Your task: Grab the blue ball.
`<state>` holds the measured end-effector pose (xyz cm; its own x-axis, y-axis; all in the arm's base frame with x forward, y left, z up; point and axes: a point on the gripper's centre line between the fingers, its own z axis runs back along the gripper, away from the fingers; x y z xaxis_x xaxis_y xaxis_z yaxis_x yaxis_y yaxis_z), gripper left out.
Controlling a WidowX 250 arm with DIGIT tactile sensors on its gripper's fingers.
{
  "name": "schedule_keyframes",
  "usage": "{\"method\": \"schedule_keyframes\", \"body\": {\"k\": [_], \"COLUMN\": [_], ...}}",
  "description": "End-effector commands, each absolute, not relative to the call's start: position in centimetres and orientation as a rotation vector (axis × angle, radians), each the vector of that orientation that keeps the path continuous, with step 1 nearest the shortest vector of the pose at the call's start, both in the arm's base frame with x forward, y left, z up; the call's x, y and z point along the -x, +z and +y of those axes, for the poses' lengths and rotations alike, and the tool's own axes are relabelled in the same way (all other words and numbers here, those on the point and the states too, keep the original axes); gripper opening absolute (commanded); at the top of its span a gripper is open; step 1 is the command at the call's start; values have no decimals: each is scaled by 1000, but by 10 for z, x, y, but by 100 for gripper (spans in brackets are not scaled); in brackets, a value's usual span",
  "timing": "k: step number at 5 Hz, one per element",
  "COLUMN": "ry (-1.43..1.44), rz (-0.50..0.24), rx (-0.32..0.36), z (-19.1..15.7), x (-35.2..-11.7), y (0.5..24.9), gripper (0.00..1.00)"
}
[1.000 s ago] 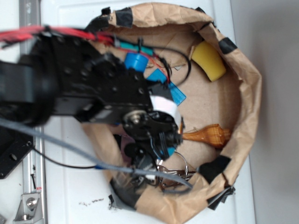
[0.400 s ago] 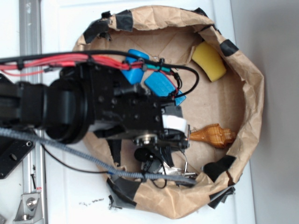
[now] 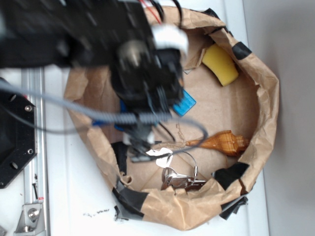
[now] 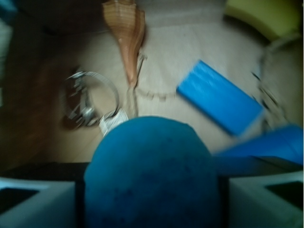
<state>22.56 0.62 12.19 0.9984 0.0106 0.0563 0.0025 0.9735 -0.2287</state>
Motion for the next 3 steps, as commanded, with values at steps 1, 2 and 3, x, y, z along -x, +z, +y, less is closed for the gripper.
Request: {"method": "schedule_keyframes", "body": {"k": [1,2,3], "ry": [320,342,381], "rz": [-84,-77,-49], "rx": [215,222,188], "z": [11,10,10], "x": [-216,-211,-208], "y": [197,192,185], "gripper": [0,0,0]}}
